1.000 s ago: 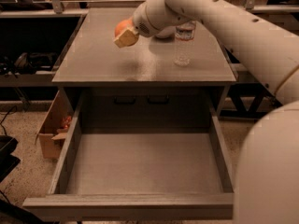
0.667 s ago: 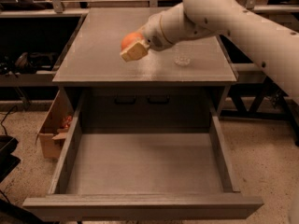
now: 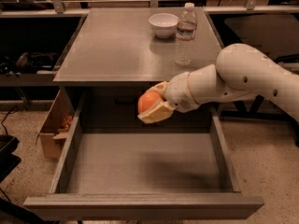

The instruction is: Place orange into top drawer

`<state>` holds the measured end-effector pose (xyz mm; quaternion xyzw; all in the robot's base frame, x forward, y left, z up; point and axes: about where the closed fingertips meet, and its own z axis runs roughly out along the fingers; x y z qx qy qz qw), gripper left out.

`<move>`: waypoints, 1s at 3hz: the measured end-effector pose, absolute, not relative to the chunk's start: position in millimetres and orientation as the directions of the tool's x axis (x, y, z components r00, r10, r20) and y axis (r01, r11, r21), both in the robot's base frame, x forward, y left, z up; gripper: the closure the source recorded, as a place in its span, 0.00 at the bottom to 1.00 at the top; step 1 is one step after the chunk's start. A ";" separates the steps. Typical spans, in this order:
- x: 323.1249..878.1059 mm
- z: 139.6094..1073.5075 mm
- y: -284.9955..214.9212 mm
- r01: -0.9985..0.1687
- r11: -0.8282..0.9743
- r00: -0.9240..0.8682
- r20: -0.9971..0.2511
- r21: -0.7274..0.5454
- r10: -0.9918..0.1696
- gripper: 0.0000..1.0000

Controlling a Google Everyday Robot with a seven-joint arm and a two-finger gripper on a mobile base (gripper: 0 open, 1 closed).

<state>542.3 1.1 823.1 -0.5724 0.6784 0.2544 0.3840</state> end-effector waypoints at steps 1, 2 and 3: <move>503.7 755.6 -3.9 -0.979 0.204 -0.112 -0.816 -0.008 -0.568 1.00; 478.2 682.1 8.9 -0.967 0.240 -0.208 -0.796 0.081 -0.569 1.00; 473.2 667.7 9.2 -0.963 0.256 -0.225 -0.788 0.088 -0.574 0.75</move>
Offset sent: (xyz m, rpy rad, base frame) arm -0.0954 0.0234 -0.2389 0.0015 0.3128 -0.1000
